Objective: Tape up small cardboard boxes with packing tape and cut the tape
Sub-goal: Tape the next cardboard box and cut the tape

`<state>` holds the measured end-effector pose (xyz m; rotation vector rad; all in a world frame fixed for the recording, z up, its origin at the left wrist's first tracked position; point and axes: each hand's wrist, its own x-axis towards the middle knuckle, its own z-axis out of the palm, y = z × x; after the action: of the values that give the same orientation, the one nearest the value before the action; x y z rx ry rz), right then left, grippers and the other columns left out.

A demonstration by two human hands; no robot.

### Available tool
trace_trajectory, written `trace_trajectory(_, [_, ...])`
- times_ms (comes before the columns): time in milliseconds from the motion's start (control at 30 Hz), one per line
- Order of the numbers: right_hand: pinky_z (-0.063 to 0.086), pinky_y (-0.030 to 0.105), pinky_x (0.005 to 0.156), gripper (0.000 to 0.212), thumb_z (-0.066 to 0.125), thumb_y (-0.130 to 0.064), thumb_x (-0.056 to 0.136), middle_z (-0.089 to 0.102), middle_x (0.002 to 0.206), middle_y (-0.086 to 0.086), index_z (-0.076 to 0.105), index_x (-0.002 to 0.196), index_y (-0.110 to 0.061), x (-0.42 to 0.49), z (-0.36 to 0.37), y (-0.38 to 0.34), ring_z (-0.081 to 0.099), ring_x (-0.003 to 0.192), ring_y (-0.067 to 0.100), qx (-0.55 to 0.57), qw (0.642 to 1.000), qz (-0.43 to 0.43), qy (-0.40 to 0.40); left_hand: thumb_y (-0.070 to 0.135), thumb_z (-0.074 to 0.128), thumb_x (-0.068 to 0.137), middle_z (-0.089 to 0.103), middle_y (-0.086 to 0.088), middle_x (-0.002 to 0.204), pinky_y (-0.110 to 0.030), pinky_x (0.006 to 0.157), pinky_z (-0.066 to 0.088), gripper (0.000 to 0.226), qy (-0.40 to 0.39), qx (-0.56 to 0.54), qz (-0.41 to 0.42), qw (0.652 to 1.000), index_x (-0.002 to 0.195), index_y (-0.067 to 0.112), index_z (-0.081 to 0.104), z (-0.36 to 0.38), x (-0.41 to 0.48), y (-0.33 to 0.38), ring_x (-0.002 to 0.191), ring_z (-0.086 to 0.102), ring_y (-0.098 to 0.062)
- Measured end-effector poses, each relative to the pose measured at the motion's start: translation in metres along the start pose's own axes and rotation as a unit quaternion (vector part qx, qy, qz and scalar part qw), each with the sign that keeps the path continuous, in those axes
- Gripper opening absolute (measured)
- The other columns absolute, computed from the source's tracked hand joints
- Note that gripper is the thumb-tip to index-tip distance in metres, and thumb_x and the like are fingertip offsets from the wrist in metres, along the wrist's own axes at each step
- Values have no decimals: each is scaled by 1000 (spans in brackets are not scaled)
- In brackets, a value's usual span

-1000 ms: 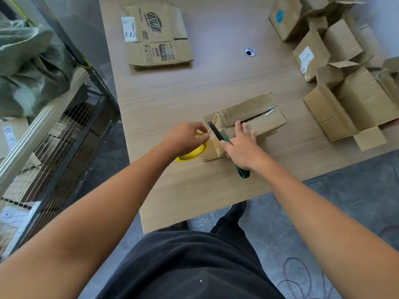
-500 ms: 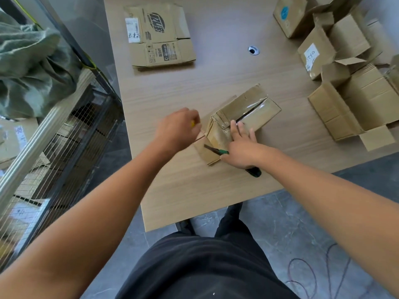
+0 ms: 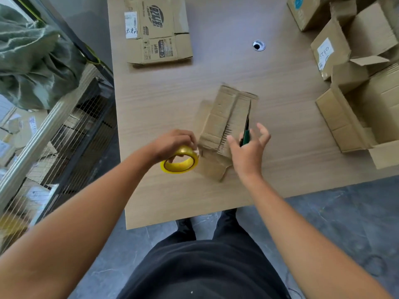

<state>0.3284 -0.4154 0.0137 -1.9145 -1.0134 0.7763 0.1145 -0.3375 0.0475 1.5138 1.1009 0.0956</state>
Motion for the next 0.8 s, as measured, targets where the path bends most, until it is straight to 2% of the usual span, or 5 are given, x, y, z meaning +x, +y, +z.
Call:
trace_trajectory(233, [35, 20, 92, 22, 75, -19, 88, 50, 120, 8, 55, 79, -25, 62, -39, -20, 53, 114, 22, -126, 934, -115, -314, 32, 48, 72, 69, -8, 91, -42, 45, 53, 31, -4, 25, -93, 995, 80, 15, 74, 37, -34, 39, 76, 65, -34])
trace_trajectory(333, [35, 20, 84, 16, 67, -27, 94, 51, 110, 5, 59, 82, -19, 66, -45, -27, 54, 104, 19, -107, 946, -81, -295, 31, 49, 70, 70, -9, 97, -60, 70, 57, 28, 6, 78, -106, 991, 79, 24, 74, 13, -53, 66, 92, 64, -38])
trace_trajectory(467, [45, 33, 70, 22, 61, -33, 97, 63, 88, 9, 56, 81, -20, 66, -62, -60, 63, 76, 21, 44, 976, -22, -214, 32, 57, 89, 64, -3, 92, -34, 43, 51, 15, 108, 56, -60, 991, 89, 27, 71, -3, -59, 106, 70, 59, -31])
trace_trajectory(567, [45, 30, 50, 27, 67, -39, 93, 53, 64, 0, 59, 86, -14, 58, -67, -94, 51, 46, 19, 233, 897, 89, -364, 31, 55, 102, 60, 13, 86, -33, 49, 52, 16, 166, 45, -27, 985, 92, 29, 67, 5, -42, 129, 67, 60, -18])
trace_trajectory(800, [43, 24, 46, 22, 80, -27, 86, 57, 59, -9, 67, 84, -9, 74, -69, -120, 47, 45, 6, 132, 915, -24, -381, 30, 54, 102, 60, 29, 71, -23, 41, 45, 16, 249, 61, -20, 966, 89, 35, 63, 21, -17, 142, 59, 58, -8])
